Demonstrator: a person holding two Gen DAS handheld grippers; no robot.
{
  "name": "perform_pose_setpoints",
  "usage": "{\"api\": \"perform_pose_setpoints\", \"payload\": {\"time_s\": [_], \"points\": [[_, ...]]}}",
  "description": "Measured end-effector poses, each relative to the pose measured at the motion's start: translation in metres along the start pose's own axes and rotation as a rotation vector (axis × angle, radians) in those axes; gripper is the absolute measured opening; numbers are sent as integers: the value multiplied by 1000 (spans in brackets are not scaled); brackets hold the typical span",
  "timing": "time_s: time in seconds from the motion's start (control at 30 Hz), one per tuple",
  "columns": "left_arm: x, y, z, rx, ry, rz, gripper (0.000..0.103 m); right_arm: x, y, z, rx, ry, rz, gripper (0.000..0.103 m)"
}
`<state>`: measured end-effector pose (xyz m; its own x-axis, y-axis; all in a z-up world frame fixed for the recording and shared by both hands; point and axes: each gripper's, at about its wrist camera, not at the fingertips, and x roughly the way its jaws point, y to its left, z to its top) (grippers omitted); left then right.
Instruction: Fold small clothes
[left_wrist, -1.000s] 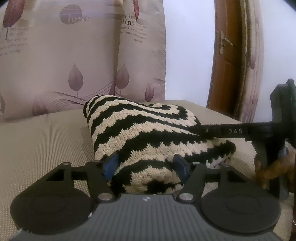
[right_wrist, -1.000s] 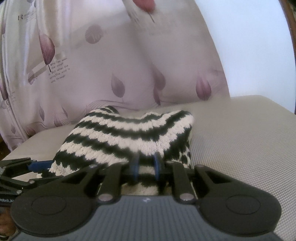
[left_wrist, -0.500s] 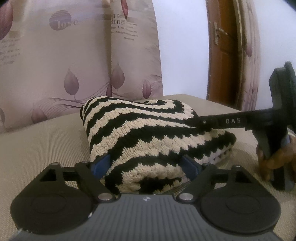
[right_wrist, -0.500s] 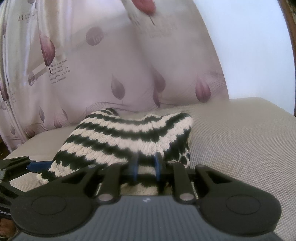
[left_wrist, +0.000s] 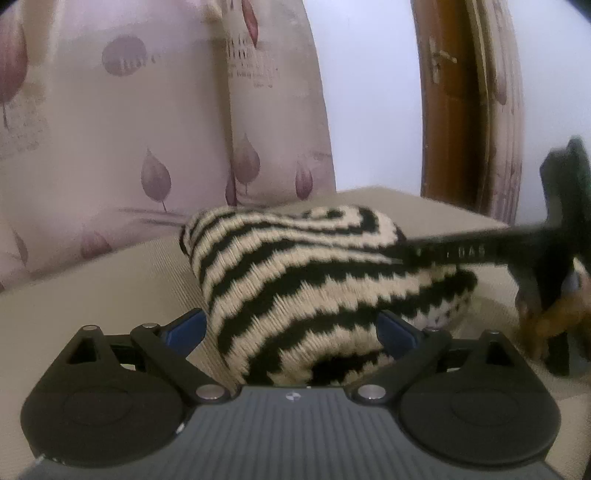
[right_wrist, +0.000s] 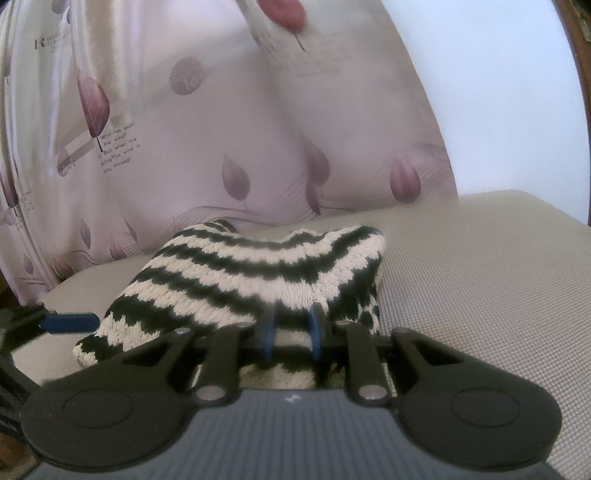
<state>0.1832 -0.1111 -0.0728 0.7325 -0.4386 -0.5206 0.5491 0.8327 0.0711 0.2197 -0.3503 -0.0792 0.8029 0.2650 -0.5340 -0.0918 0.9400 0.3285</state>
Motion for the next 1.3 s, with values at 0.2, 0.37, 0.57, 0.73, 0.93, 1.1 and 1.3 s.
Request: {"api": "perform_pose_setpoints", "payload": {"time_s": [0.2,0.37,0.57,0.73,0.93,1.1,1.3], "points": [[0,11,19,23,14,27,102,-1,0,0,3,-2,0,20],[18,41,34,-92,45,-59,103,-8,-9,5,71,-5,36,67],[56,89,39,-269,120,-201,103,-21,-46,32,155,43,71,103],[94,111,27,-424,184,-328,103,7,-73,43,240,223,177,102],[121,120,16,-528,216,-438,103,44,-82,40,254,352,207,102],[144,124,8,-613,262,-532,103,65,-76,39,237,382,290,103],[156,126,7,-610,250,-593,101,84,-64,36,236,362,373,91]]}}
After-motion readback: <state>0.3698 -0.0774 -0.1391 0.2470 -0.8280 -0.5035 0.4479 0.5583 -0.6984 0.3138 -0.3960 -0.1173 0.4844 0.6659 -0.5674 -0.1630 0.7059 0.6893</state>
